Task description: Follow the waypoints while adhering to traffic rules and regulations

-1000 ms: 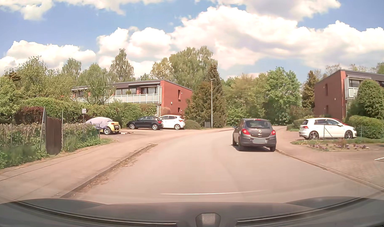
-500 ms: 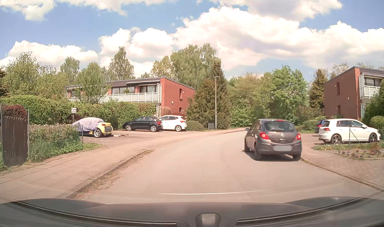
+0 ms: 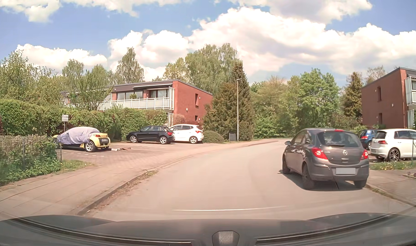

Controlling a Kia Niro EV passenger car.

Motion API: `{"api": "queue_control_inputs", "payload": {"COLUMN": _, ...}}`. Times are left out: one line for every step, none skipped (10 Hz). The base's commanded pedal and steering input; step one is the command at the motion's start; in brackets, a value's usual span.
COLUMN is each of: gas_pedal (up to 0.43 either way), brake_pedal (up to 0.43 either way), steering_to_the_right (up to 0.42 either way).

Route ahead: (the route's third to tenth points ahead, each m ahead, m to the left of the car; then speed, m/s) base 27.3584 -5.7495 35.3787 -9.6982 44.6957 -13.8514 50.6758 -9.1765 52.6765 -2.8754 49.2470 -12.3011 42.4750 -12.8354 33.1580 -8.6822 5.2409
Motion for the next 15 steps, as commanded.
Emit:
{"api": "queue_control_inputs", "payload": {"gas_pedal": 0.059, "brake_pedal": 0.0, "steering_to_the_right": 0.002}}
{"api": "queue_control_inputs", "payload": {"gas_pedal": 0.047, "brake_pedal": 0.0, "steering_to_the_right": 0.004}}
{"api": "queue_control_inputs", "payload": {"gas_pedal": 0.02, "brake_pedal": 0.0, "steering_to_the_right": 0.008}}
{"api": "queue_control_inputs", "payload": {"gas_pedal": 0.0, "brake_pedal": 0.0, "steering_to_the_right": 0.012}}
{"api": "queue_control_inputs", "payload": {"gas_pedal": 0.0, "brake_pedal": 0.0, "steering_to_the_right": 0.021}}
{"api": "queue_control_inputs", "payload": {"gas_pedal": 0.0, "brake_pedal": 0.0, "steering_to_the_right": 0.03}}
{"api": "queue_control_inputs", "payload": {"gas_pedal": 0.0, "brake_pedal": 0.0, "steering_to_the_right": 0.038}}
{"api": "queue_control_inputs", "payload": {"gas_pedal": 0.0, "brake_pedal": 0.0, "steering_to_the_right": 0.047}}
{"api": "queue_control_inputs", "payload": {"gas_pedal": 0.0, "brake_pedal": 0.0, "steering_to_the_right": 0.052}}
{"api": "queue_control_inputs", "payload": {"gas_pedal": 0.0, "brake_pedal": 0.0, "steering_to_the_right": 0.062}}
{"api": "queue_control_inputs", "payload": {"gas_pedal": 0.0, "brake_pedal": 0.0, "steering_to_the_right": 0.075}}
{"api": "queue_control_inputs", "payload": {"gas_pedal": 0.0, "brake_pedal": 0.0, "steering_to_the_right": 0.085}}
{"api": "queue_control_inputs", "payload": {"gas_pedal": 0.0, "brake_pedal": 0.0, "steering_to_the_right": 0.105}}
{"api": "queue_control_inputs", "payload": {"gas_pedal": 0.0, "brake_pedal": 0.0, "steering_to_the_right": 0.126}}
{"api": "queue_control_inputs", "payload": {"gas_pedal": 0.0, "brake_pedal": 0.0, "steering_to_the_right": 0.153}}
